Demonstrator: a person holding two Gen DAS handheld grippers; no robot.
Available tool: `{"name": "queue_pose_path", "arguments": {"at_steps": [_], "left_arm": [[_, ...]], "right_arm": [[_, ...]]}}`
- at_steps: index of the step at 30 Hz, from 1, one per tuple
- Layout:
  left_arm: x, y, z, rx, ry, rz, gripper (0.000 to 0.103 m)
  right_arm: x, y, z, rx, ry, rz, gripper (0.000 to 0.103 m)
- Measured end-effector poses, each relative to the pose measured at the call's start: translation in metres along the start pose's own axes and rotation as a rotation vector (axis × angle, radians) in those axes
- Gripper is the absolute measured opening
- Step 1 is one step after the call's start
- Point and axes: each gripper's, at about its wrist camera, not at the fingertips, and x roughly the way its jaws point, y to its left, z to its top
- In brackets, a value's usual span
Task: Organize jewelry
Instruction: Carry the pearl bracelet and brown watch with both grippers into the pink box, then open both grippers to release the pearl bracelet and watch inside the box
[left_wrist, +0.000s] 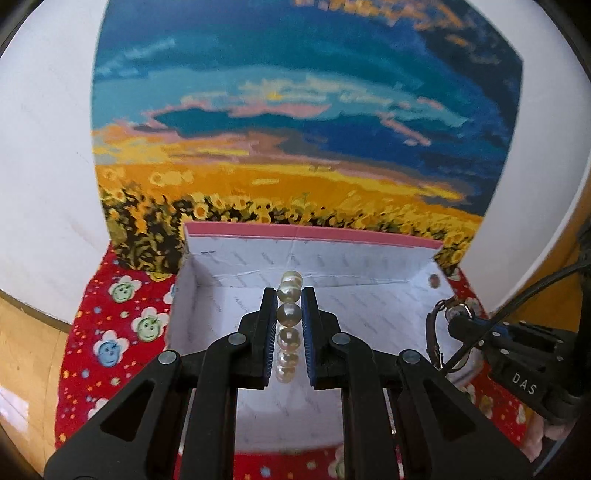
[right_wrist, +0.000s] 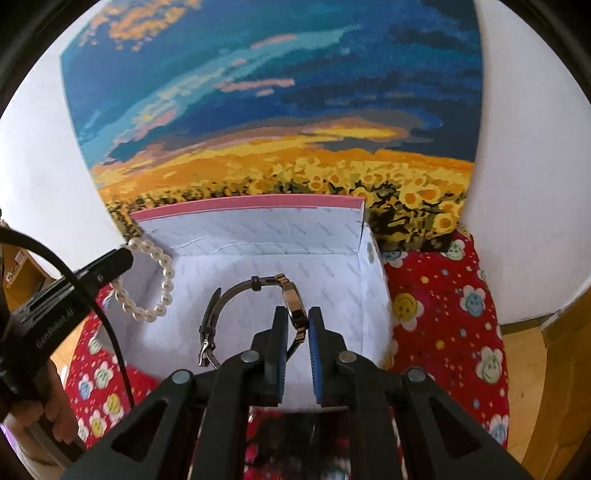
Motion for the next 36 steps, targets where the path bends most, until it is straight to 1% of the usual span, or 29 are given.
{"name": "queue_pose_path", "arguments": {"at_steps": [5, 9, 12, 14, 18, 23, 24, 26, 30, 32, 34, 36], "left_arm": [[0.032, 0.005, -0.002, -0.027, 0.059, 0.004, 0.011], [0.048, 0.007, -0.003, -0.019, 0.073, 0.035, 0.011], [0.059, 0.007, -0.006, 0.010, 0.086, 0.059, 0.011], [0.062, 0.006, -0.007, 0.020, 0.086, 0.072, 0.011], [0.069, 0.006, -0.009, 0.011, 0.100, 0.068, 0.012], [0.072, 0.005, -0.012, 0.012, 0.106, 0.082, 0.012], [0.072, 0.006, -0.012, 0.012, 0.107, 0.080, 0.012], [0.070, 0.006, -0.011, 0.014, 0.107, 0.083, 0.012], [0.063, 0.003, -0.009, 0.023, 0.110, 0.095, 0.012], [0.057, 0.000, -0.009, 0.024, 0.106, 0.088, 0.012], [0.046, -0.003, -0.009, 0.031, 0.093, 0.082, 0.012], [0.034, -0.008, -0.009, 0.044, 0.075, 0.082, 0.012]], "right_arm": [[0.027, -0.003, 0.010, -0.014, 0.022, -0.014, 0.013], [0.045, -0.010, 0.014, 0.002, 0.044, -0.012, 0.013], [0.056, -0.014, 0.016, 0.013, 0.053, -0.008, 0.013], [0.062, -0.017, 0.017, 0.017, 0.058, -0.010, 0.013], [0.070, -0.018, 0.020, 0.025, 0.073, -0.014, 0.013], [0.074, -0.017, 0.021, 0.043, 0.089, -0.021, 0.016], [0.074, -0.017, 0.022, 0.042, 0.088, -0.021, 0.018], [0.072, -0.018, 0.022, 0.043, 0.076, -0.019, 0.025], [0.063, -0.019, 0.021, 0.043, 0.052, -0.005, 0.035], [0.056, -0.019, 0.017, 0.047, 0.037, -0.004, 0.044], [0.048, -0.020, 0.015, 0.051, 0.028, 0.004, 0.047], [0.039, -0.020, 0.013, 0.051, 0.014, 0.014, 0.047]]}}
